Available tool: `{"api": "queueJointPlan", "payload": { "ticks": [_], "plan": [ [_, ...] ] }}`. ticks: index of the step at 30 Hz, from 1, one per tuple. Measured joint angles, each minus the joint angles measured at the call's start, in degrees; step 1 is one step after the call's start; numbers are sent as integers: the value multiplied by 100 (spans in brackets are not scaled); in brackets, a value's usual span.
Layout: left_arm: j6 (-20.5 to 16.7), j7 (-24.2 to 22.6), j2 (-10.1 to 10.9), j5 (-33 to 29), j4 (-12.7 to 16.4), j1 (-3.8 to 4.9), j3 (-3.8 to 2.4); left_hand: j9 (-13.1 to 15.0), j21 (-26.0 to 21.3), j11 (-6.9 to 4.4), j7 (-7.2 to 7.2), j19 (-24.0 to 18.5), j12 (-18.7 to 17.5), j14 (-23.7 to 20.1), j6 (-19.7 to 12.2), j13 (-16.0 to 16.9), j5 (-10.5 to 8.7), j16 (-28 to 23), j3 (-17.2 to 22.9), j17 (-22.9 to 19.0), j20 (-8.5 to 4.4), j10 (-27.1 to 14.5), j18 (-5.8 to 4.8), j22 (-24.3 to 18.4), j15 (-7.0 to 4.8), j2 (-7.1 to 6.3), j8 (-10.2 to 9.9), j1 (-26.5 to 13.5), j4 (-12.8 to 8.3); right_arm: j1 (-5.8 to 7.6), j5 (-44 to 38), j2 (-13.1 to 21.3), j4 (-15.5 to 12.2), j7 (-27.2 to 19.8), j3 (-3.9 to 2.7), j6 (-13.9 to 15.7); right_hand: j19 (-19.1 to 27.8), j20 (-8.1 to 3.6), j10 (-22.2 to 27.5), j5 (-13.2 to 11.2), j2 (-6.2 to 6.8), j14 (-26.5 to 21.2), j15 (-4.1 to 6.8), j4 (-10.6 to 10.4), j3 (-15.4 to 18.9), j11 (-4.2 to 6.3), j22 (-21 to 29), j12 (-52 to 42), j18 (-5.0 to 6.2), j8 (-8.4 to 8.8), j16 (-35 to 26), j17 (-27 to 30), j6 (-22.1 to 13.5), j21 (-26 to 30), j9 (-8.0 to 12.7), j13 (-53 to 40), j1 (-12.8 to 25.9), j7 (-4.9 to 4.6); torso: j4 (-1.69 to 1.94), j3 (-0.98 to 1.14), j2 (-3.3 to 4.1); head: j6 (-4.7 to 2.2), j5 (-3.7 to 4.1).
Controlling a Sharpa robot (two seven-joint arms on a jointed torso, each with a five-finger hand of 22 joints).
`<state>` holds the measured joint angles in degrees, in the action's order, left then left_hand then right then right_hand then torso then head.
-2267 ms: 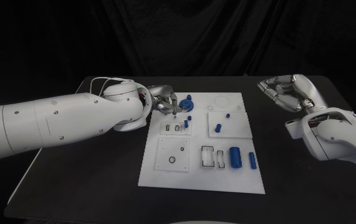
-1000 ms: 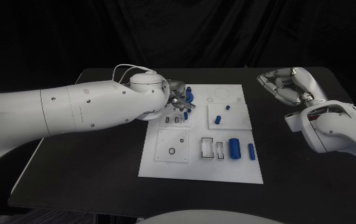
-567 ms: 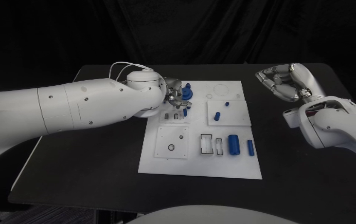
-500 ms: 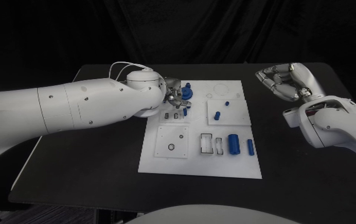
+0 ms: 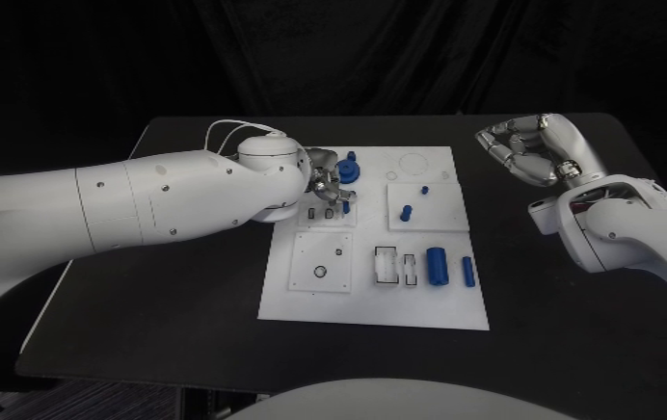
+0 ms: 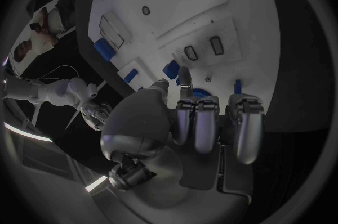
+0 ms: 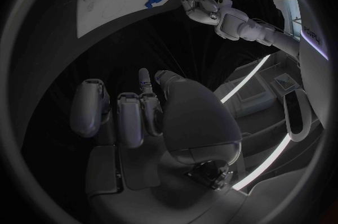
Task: Assemble the parts on the task board
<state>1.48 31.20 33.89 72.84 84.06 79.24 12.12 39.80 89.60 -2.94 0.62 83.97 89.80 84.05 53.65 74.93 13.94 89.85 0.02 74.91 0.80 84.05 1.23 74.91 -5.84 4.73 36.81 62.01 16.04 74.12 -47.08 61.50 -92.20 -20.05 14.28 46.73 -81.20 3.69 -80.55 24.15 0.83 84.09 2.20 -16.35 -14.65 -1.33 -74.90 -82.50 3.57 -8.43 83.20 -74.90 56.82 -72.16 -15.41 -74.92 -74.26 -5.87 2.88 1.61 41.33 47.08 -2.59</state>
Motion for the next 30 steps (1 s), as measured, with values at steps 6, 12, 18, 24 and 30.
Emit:
{"api": "queueJointPlan", "payload": {
  "ticks": [6, 12, 18, 24, 30],
  "plan": [
    [-32, -59, -39, 0, -32, -30, 0, 0, 0, 0, 0, 0, 0, 0, 0, 0, 0, 0, 0, 0, 0, 0, 0, 0, 0, 15, -37, 15, 0, -11, -168, -15, 15, 4, 0, 0, 0, 0, 0, 0, 0, 0, 0, 0, 0, 0, 0, 0, 0, 0, 0, 0, 0, 0, 0, 0, 0, 0, 1, 0, -3, 19, -1],
    [-39, -115, -47, 1, -44, -49, 0, 0, 0, 0, 0, 0, 0, 0, 0, 0, 0, 0, 0, 0, 0, 0, 0, 0, 0, 15, -61, 15, 0, -16, -272, -19, 22, 11, 1, 0, 0, 0, 0, 0, 0, 0, 0, 0, 0, 0, -4, 20, 0, 0, 0, 0, 0, 0, 0, 0, 0, 0, -4, -1, -5, 41, -9],
    [-41, -155, -49, 2, -44, -53, 0, 7, 0, 0, 9, 0, 0, 0, 32, 0, 17, 0, -16, 0, 0, 0, 0, 0, 1, 15, -105, 15, 16, -21, -328, -26, 37, 24, 1, -5, 0, 0, 21, 0, 0, 0, 0, 15, -15, 21, -4, 20, 0, 0, 0, 0, 0, 0, -1, 0, 0, 0, -2, -1, -4, 60, -7],
    [-39, -181, -63, 3, -46, -57, 0, 16, 0, 1, -1, 0, 0, 0, 41, 0, 67, 0, -16, 0, 1, 0, 0, 0, 1, 35, -148, 35, 16, -29, -355, -36, 47, 38, 1, -15, 0, 0, 21, 0, 25, 0, 0, 15, -15, 21, -3, 20, 0, 0, 0, 0, 0, 0, -1, 1, -25, 0, -2, -1, -3, 76, -20],
    [-28, -192, -70, 3, -46, -59, 0, 34, 0, 1, -2, 0, 0, 0, 83, 0, 67, 0, -27, -1, 1, 0, 0, 0, 1, 35, -200, 35, 5, -33, -368, -46, 59, 50, 1, -27, 0, 0, 21, 0, 25, 0, 0, 15, -15, 21, -3, 20, 0, 0, 0, 0, 0, 0, -1, 1, -25, 0, 0, 0, 1, 90, -28]
  ]
}}
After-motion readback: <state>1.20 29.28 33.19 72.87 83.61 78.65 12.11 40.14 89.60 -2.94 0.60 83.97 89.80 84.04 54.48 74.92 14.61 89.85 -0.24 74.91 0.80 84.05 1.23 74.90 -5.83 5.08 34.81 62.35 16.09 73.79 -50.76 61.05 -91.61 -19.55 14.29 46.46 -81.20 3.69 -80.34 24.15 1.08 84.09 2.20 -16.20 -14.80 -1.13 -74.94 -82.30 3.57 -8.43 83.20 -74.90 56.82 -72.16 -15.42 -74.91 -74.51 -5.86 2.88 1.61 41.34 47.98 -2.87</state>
